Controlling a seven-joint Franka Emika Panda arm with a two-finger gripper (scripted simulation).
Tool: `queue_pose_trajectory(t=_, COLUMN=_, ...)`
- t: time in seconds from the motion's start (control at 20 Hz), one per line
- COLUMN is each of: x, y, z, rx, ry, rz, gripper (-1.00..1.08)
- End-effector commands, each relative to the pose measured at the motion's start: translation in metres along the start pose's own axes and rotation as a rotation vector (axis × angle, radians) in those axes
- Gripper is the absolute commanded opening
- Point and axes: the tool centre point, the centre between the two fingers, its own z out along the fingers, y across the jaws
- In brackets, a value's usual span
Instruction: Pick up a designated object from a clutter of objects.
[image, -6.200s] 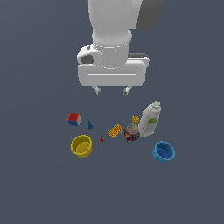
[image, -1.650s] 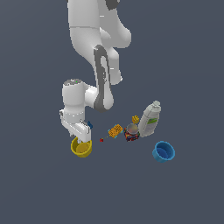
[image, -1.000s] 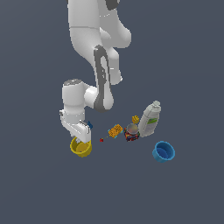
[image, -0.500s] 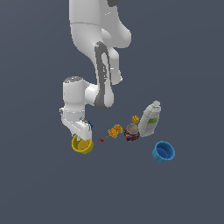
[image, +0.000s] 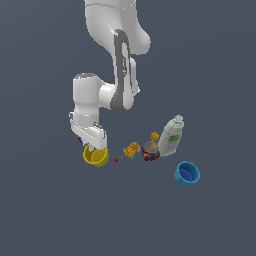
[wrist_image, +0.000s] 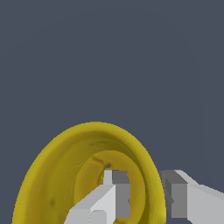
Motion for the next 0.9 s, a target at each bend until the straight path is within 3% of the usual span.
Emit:
queue_pose_trajectory(t=0.0, x=-0.001, y=-0.003, z=-0.019, rx=0.002, ry=0.003, rz=0.001, gripper=-1.0)
queue_pose_trajectory(t=0.85, x=-0.013, y=-0.012, z=-0.123, rx=0.003, ry=0.002, rz=0.004, gripper=-1.0)
